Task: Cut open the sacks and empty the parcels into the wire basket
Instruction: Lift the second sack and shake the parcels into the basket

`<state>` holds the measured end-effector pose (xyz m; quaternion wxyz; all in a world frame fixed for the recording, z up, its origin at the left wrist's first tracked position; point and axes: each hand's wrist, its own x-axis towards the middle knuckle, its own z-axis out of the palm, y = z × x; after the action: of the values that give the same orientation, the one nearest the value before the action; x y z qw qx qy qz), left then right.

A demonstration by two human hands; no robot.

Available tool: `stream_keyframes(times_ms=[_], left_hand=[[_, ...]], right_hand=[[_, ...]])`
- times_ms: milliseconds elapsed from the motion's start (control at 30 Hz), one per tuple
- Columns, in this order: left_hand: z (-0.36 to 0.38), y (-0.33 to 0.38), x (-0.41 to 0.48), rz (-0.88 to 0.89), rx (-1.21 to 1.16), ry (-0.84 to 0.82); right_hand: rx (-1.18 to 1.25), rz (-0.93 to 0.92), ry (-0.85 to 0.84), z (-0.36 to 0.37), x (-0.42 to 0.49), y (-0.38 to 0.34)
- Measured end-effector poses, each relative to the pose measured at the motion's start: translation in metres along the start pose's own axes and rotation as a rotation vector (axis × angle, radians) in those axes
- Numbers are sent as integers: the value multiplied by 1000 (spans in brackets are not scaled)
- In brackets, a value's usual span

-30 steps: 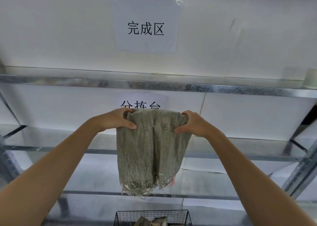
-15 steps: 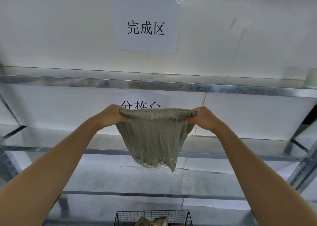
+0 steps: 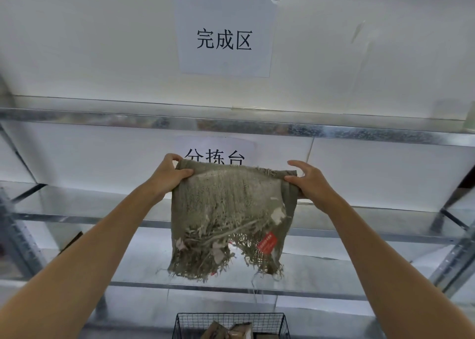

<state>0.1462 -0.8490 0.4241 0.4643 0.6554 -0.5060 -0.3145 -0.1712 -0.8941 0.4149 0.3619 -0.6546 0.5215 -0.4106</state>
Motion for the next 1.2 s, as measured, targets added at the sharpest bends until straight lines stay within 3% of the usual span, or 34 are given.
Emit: stream_keyframes(times_ms=[133, 300, 433, 500, 600, 800, 900, 1000, 1100, 1200], left_hand=[[0, -1, -1, 42, 72, -16], [-2, 5, -4, 202, 373, -69], [-3, 13, -12, 134, 374, -214], [0, 15, -14, 102, 432, -323], [7, 12, -15, 131, 493, -332], [9, -1, -11, 308, 624, -130], [3, 4, -12, 327, 530, -93], [-6, 12, -10, 241, 376, -193], [-13, 14, -13, 112, 145, -229], [-15, 7, -14, 4, -56, -203]], right_hand=[[83, -19, -42, 2, -5, -5], [-24, 17, -84, 6, -7, -11], [-160, 79, -299, 4, -8, -16], [-289, 56, -330, 6, -6, -19], [-467, -28, -291, 13, -3, -16], [-692, -181, -89, 17, -3, -3], [-586, -159, -54, 7, 2, 1], [-434, -74, -114, -5, 1, -2], [-179, -14, -181, -11, -7, -4], [146, 30, -71, -13, -8, -2]])
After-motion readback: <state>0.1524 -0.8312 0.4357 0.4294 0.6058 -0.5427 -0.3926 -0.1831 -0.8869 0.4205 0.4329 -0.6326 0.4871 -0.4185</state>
